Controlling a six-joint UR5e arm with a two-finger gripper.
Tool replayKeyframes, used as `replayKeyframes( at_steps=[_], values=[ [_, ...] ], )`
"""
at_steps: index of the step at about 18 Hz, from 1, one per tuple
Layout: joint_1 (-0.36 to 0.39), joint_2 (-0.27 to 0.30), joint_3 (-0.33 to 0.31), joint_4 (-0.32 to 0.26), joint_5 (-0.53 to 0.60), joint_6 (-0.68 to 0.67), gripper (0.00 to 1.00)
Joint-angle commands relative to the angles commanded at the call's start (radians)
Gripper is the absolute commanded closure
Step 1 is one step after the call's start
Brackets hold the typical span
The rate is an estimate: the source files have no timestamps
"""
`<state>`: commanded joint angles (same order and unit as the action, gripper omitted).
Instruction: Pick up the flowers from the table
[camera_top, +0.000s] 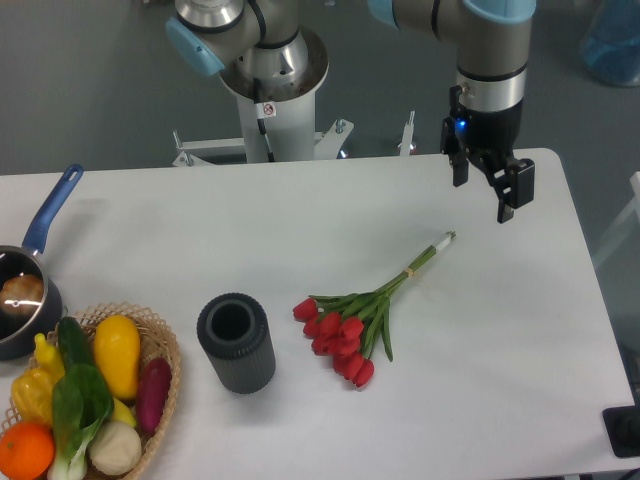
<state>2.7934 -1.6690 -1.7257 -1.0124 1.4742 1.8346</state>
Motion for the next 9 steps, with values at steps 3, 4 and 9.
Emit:
replayKeyframes(
  at_steps=[3, 4, 9],
  values=[
    [0.0, 0.002, 0.002, 0.0, 0.0, -0.003, 0.0],
    [0.0, 0.003, 0.002, 0.0, 0.002, -0.006, 0.0],
    [0.0, 0.003, -0.006, 0.0, -0.011, -0.038, 0.0]
  ],
)
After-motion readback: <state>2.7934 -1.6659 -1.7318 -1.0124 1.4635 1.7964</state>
